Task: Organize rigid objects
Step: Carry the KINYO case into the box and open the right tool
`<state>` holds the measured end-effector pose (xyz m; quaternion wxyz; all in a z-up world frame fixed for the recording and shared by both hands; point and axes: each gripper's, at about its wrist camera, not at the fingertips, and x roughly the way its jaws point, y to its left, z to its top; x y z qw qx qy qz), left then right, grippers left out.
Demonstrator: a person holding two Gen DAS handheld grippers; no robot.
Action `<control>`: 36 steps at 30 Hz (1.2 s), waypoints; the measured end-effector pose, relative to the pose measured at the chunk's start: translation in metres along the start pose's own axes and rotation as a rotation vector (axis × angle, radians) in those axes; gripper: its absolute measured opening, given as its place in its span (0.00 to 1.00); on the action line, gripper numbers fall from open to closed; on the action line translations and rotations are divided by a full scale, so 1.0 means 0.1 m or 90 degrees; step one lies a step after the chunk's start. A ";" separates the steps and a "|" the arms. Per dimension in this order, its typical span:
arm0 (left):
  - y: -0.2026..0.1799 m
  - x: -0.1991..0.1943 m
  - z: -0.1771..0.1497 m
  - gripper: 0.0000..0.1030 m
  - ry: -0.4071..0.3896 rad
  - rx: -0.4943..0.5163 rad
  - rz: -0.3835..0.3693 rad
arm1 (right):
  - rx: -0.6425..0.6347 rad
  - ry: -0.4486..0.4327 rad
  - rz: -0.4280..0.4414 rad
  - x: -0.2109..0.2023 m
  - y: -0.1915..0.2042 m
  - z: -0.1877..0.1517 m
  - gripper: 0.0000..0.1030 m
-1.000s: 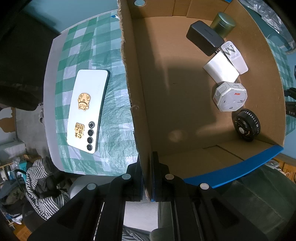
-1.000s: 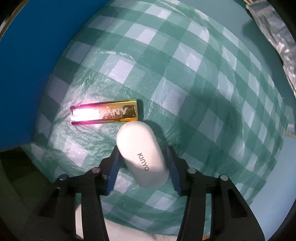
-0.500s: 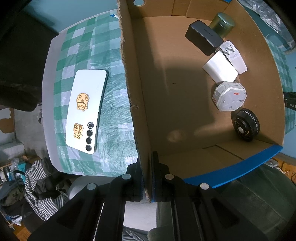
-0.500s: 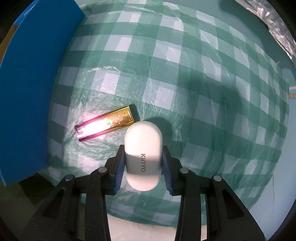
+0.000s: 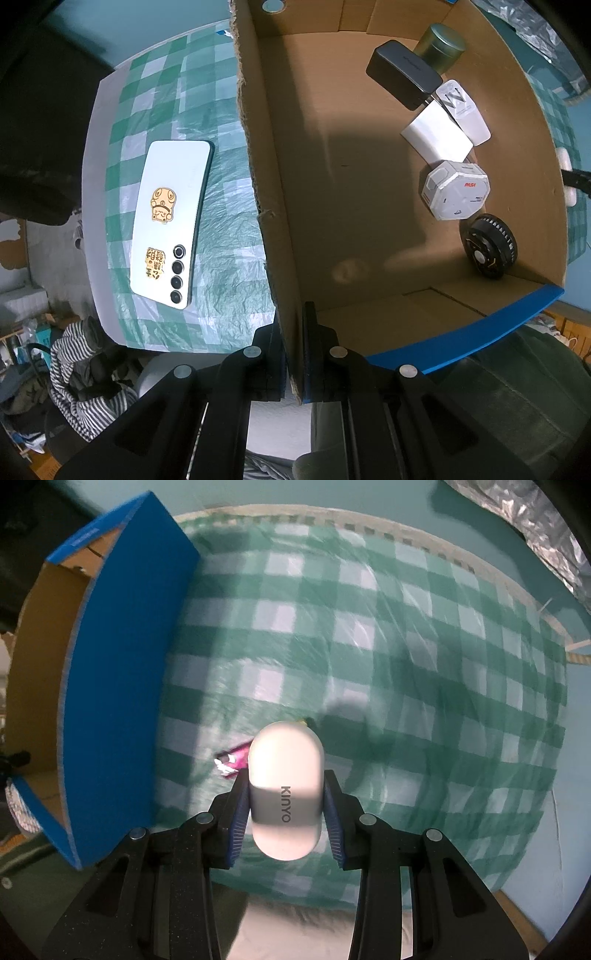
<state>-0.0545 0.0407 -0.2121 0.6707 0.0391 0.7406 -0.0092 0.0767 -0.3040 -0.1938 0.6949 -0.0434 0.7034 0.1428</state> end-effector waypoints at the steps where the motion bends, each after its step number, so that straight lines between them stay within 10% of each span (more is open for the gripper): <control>1: 0.00 0.00 0.00 0.05 0.000 0.000 0.000 | -0.003 -0.003 0.002 -0.03 0.04 0.02 0.35; 36: 0.06 0.01 0.00 0.05 -0.005 0.007 -0.010 | -0.151 -0.085 0.047 -0.38 1.50 0.54 0.35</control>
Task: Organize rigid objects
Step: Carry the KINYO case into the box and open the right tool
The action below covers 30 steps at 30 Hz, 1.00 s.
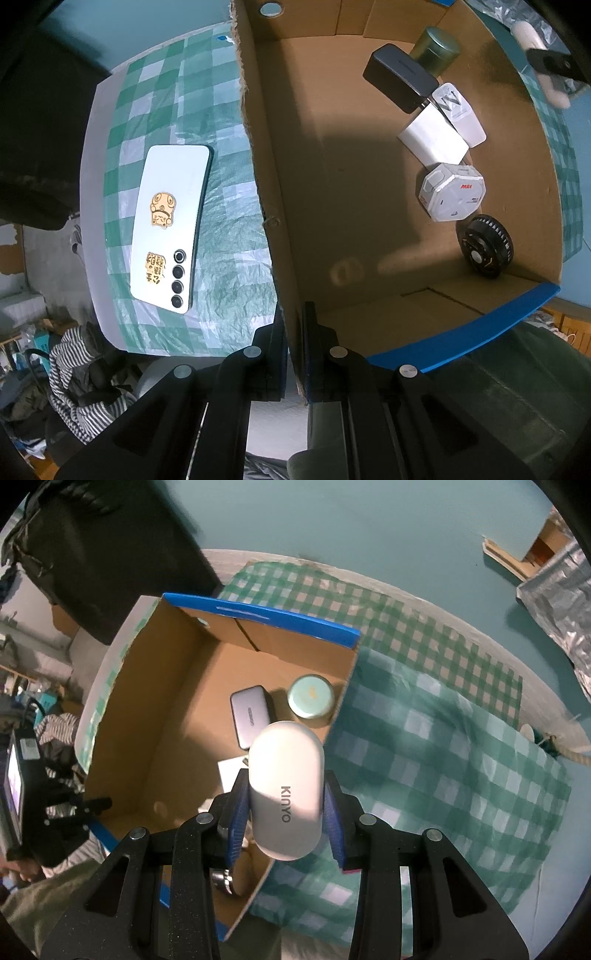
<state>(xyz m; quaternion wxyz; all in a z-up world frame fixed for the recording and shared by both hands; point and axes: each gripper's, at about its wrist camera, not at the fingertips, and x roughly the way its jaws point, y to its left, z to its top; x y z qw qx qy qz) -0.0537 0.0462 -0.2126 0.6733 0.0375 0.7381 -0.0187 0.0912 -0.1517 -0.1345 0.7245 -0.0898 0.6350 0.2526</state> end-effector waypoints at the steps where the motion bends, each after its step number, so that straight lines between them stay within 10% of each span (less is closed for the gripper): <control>1: 0.01 0.00 0.00 0.05 0.000 0.000 0.000 | -0.001 0.002 0.001 0.02 0.01 0.01 0.35; 26: 0.00 -0.04 0.00 0.05 -0.006 0.006 -0.003 | -0.003 0.017 -0.016 0.26 0.08 0.14 0.36; 30: -0.01 -0.04 0.01 0.05 -0.006 0.010 -0.001 | -0.006 0.004 -0.013 0.19 0.08 0.17 0.50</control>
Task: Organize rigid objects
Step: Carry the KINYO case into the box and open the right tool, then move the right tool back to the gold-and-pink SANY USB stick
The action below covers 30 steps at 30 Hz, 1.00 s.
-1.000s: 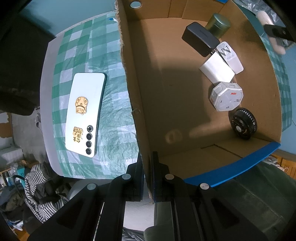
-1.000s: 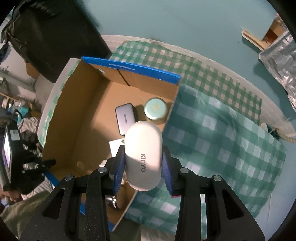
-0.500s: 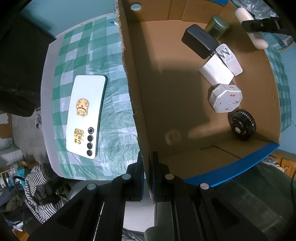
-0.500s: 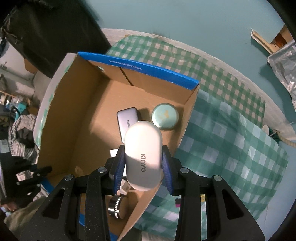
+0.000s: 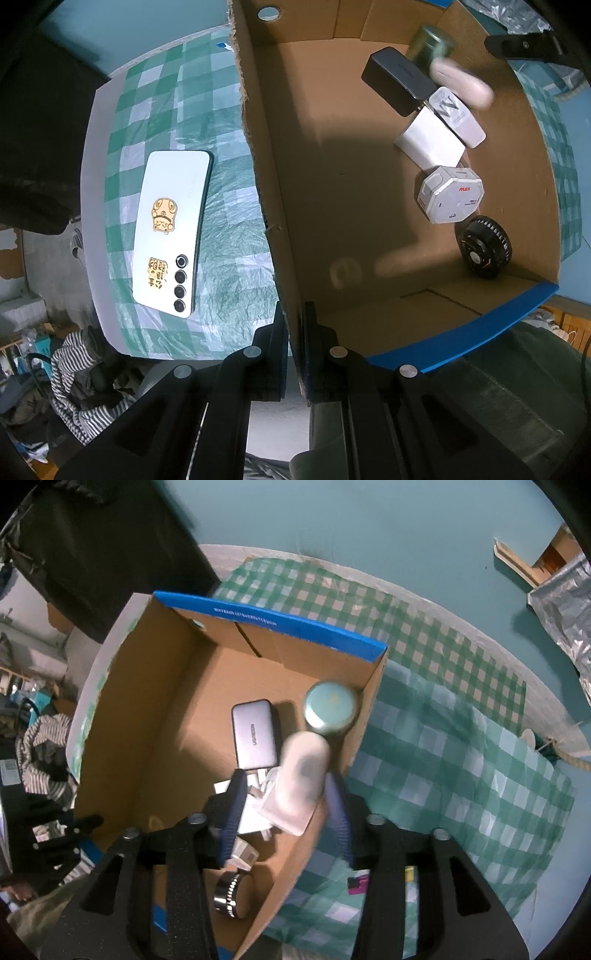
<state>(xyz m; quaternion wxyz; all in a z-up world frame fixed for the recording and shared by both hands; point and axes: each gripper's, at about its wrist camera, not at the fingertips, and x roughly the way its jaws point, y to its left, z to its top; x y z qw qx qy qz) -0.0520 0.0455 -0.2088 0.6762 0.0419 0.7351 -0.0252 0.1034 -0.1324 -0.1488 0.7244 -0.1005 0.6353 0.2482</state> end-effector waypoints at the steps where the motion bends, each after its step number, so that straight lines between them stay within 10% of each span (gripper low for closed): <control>1: 0.00 0.00 0.00 0.05 0.000 0.001 0.000 | -0.002 -0.003 -0.003 -0.01 0.01 0.01 0.50; 30: 0.00 0.01 0.02 0.05 0.000 0.003 -0.003 | 0.188 -0.002 -0.031 -0.22 -0.74 -0.55 0.65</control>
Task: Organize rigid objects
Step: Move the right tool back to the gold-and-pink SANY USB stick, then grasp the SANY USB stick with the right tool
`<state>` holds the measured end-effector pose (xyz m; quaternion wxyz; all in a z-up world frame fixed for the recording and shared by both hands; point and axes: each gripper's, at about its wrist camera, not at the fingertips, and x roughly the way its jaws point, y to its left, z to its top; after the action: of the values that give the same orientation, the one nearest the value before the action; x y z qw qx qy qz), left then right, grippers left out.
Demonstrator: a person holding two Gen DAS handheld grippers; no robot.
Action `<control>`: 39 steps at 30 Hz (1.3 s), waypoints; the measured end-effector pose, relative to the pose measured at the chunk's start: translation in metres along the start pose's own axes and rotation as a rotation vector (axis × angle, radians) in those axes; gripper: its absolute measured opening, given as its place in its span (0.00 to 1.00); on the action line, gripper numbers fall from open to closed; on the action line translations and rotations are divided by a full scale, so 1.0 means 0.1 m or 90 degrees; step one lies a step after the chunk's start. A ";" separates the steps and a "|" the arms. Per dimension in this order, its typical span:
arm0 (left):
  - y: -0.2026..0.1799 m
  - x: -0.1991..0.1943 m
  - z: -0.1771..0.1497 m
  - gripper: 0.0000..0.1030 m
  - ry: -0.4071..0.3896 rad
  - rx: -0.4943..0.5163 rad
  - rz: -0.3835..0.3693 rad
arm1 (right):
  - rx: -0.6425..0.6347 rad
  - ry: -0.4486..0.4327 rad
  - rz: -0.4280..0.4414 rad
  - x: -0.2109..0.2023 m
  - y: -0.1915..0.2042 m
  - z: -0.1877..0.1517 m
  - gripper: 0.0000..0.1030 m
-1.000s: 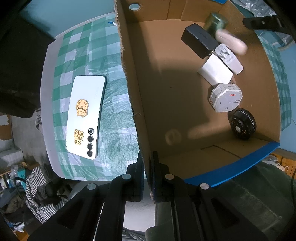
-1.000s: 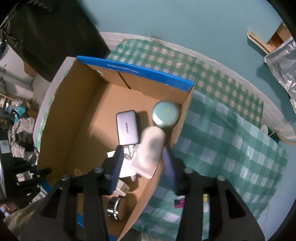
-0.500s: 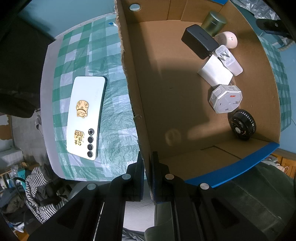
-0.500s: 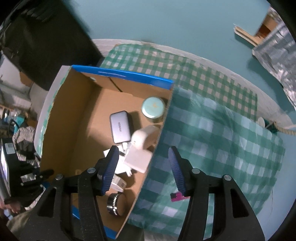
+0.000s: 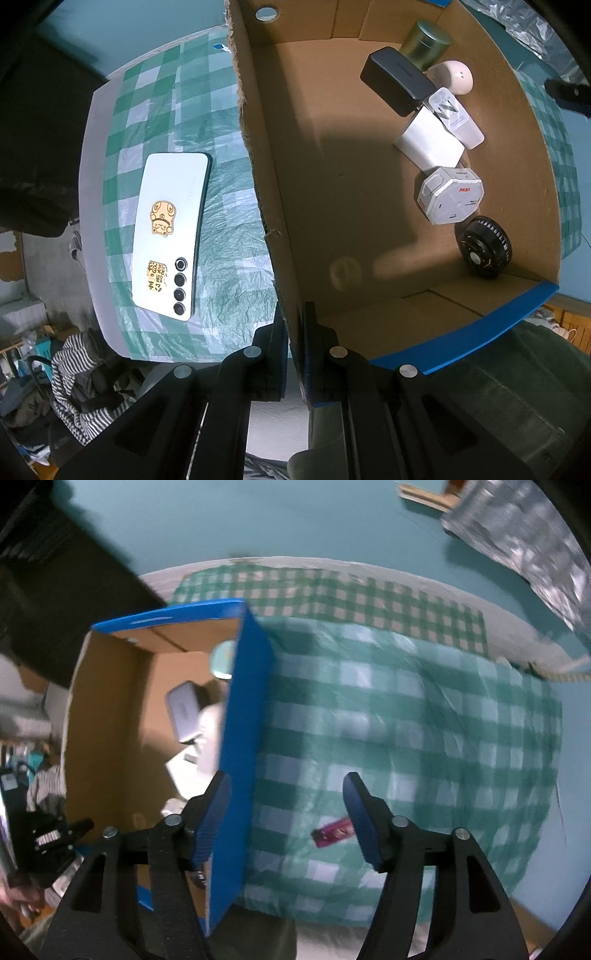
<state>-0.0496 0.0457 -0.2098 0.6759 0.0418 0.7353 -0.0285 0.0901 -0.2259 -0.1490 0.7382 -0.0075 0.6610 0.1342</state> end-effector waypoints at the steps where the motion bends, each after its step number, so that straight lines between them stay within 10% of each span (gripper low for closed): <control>1: 0.00 0.01 0.00 0.05 0.000 0.000 0.000 | 0.017 0.005 -0.009 0.03 -0.07 -0.03 0.65; 21: 0.01 0.01 0.02 0.05 0.002 0.003 0.000 | 0.346 0.140 0.028 0.96 -0.96 -0.54 0.65; 26: 0.01 0.01 0.02 0.07 0.002 0.002 0.001 | 0.347 0.138 0.018 1.03 -0.95 -0.55 0.65; 39: 0.04 0.03 0.00 0.08 0.003 0.000 -0.003 | 0.231 0.146 -0.022 1.14 -0.68 -0.55 0.24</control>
<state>-0.0491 0.0496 -0.2125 0.6739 0.0401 0.7372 -0.0300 0.0615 -0.2806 -0.2788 0.6496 0.0990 0.7538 -0.0014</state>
